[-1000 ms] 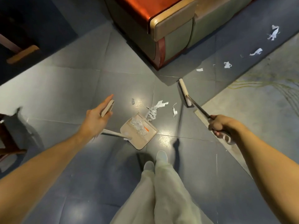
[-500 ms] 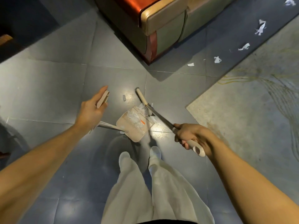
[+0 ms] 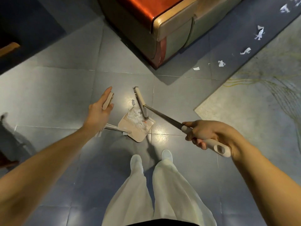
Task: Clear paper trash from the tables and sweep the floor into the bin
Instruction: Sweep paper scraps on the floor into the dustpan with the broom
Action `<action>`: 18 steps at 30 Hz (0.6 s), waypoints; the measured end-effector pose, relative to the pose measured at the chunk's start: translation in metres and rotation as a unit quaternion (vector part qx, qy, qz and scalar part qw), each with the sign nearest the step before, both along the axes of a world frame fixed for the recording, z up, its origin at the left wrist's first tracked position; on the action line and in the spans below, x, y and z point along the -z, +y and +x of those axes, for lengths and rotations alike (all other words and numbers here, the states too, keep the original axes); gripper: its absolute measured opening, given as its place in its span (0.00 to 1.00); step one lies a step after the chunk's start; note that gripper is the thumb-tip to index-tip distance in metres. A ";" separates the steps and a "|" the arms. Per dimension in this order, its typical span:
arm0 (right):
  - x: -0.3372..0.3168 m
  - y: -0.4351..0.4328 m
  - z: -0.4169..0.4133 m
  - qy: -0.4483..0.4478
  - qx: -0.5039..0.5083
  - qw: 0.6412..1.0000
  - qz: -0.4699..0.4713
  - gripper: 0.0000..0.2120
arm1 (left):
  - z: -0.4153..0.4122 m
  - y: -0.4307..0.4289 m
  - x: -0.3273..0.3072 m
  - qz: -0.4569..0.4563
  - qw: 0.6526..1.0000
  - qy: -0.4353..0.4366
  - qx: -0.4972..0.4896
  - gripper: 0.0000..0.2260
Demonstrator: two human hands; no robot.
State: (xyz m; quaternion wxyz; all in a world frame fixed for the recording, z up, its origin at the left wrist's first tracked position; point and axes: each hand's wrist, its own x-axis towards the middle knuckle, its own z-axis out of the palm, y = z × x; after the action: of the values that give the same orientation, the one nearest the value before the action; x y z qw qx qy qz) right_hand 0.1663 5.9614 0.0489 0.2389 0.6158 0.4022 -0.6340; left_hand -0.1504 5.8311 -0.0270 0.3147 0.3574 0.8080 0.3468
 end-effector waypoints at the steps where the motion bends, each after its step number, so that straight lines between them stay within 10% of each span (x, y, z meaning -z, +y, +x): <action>1: 0.000 0.002 -0.010 0.003 0.004 1.000 0.003 0.18 | -0.007 -0.004 0.000 0.002 1.000 -0.006 -0.006 0.29; 11: 0.036 0.010 -0.126 0.012 -0.227 0.967 0.117 0.26 | -0.061 -0.004 0.001 0.015 0.997 -0.020 -0.080 0.26; 18: 0.040 -0.008 -0.138 0.020 -0.253 0.967 0.005 0.28 | -0.082 0.012 -0.003 0.022 0.995 -0.050 -0.080 0.25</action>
State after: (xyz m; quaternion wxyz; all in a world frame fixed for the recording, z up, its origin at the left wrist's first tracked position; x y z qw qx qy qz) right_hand 0.0285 5.9534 0.0085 0.3802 0.4821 0.5530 -0.5632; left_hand -0.2319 5.8435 -0.0237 0.3180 0.2805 0.8093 0.4066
